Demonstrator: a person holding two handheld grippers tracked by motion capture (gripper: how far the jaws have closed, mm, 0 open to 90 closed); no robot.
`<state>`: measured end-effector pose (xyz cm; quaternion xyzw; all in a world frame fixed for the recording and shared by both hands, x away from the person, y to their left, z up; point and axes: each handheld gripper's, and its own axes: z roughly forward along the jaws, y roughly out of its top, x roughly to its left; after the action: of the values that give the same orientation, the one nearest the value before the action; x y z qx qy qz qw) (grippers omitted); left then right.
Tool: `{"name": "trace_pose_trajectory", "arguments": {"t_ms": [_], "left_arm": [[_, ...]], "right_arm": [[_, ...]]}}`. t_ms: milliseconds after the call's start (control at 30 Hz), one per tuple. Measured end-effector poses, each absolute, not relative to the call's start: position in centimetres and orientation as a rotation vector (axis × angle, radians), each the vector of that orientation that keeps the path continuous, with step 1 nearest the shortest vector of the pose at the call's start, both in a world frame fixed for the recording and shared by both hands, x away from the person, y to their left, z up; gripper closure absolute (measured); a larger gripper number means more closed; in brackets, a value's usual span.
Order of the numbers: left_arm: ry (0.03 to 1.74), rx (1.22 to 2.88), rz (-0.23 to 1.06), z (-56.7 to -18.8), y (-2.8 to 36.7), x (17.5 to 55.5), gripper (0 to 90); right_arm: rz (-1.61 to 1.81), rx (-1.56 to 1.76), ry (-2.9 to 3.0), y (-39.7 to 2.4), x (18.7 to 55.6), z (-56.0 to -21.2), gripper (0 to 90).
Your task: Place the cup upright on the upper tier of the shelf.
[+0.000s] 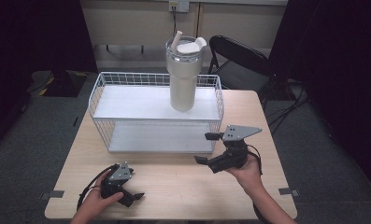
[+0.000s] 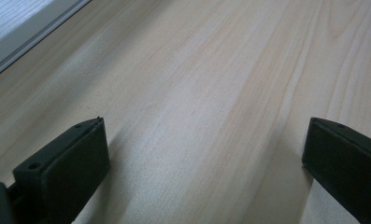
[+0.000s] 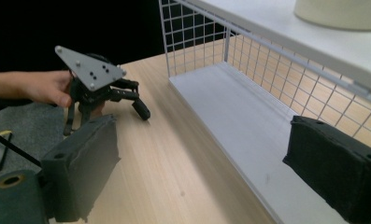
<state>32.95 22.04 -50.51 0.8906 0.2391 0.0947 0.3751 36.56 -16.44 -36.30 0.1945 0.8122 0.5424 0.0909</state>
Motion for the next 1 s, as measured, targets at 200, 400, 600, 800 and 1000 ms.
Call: {"name": "trace_pose_trajectory", "arguments": {"t_ms": [200, 400, 600, 800, 1000], "left_arm": [[0.611, 2.279, 0.242, -50.5, 22.0, 33.0, 0.0], [0.612, 2.279, 0.242, -50.5, 22.0, 32.9, 0.0], [0.613, 2.279, 0.243, -50.5, 22.0, 33.0, 0.0], [0.612, 2.279, 0.242, -50.5, 22.0, 33.0, 0.0], [0.612, 2.279, 0.243, -50.5, 22.0, 32.9, 0.0]], "right_arm": [[1.600, 0.598, 2.446, -17.0, 36.3, -38.5, 8.7], [1.575, 0.632, 2.460, -18.1, 36.1, -40.8, 8.7], [1.535, 0.636, 2.475, -18.8, 35.9, -42.3, 8.7], [1.493, 0.665, 2.482, -19.8, 35.6, -44.1, 8.7], [1.455, 0.726, 2.479, -21.2, 35.6, -45.9, 8.7]]}}
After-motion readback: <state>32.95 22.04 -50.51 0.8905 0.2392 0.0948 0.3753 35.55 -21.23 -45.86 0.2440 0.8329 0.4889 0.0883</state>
